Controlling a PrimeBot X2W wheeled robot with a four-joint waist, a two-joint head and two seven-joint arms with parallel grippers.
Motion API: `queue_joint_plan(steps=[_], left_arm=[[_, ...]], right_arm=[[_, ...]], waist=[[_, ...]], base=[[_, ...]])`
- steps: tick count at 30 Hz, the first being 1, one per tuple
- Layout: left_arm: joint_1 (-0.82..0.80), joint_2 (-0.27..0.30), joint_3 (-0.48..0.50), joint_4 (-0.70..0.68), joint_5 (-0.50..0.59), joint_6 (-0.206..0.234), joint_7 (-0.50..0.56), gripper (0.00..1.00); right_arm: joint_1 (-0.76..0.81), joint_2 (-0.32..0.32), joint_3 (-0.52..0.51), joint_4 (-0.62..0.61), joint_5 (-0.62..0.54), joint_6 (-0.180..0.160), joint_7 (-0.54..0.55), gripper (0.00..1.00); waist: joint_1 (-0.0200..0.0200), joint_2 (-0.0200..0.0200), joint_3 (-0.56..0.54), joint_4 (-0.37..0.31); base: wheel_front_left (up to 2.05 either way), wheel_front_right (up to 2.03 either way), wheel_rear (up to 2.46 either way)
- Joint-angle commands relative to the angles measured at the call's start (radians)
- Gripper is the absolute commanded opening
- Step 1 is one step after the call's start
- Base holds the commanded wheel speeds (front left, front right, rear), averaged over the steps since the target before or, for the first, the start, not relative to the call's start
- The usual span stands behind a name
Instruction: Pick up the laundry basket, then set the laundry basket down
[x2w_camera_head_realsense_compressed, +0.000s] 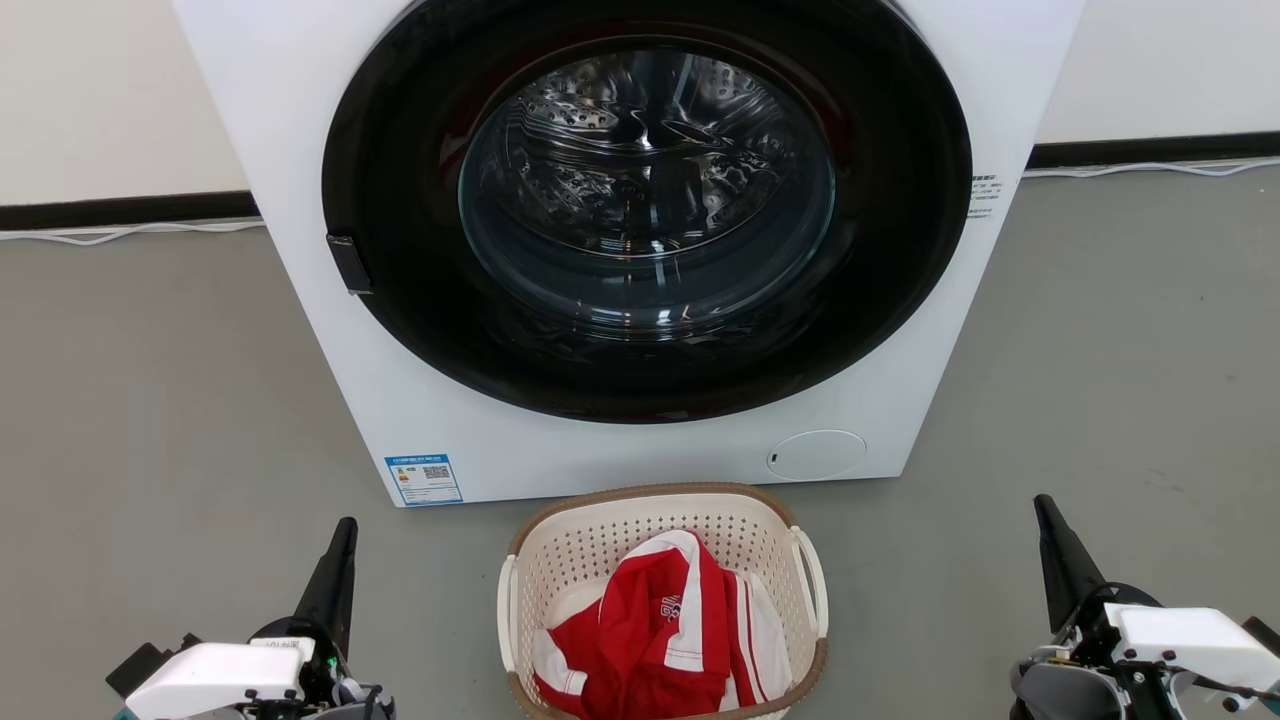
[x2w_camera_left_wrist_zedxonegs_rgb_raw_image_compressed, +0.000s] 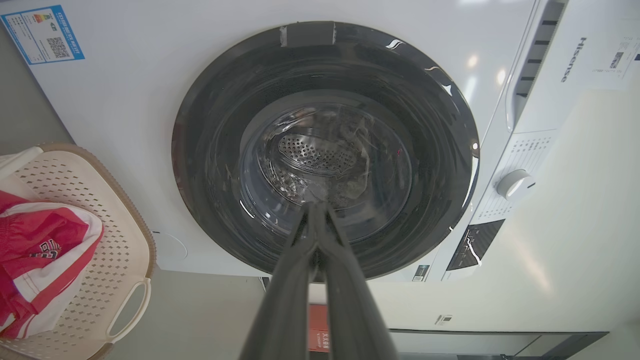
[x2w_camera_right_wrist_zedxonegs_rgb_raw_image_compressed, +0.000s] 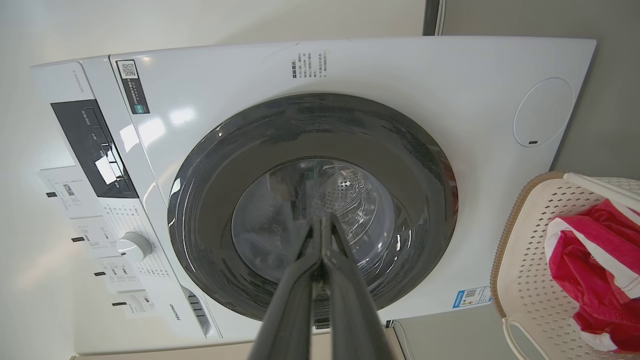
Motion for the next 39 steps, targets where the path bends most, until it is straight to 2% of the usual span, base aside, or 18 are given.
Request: queue_joint_plan(steps=[1,39], left_arm=[[-0.056,0.010,0.030,-0.029,-0.005,-0.007,0.006,0.00],[-0.056,0.010,0.030,-0.029,-0.005,-0.007,0.006,0.00]], right_arm=[[-0.041,-0.011,0.019,-0.029,0.007,0.007,0.007,0.00],[-0.041,-0.011,0.019,-0.029,0.007,0.007,0.007,0.00]], waist=[[0.0000,0.0000,0.000,0.000],[0.0000,0.0000,0.000,0.000]], base=[[0.00,0.00,0.00],[0.00,0.00,0.00]])
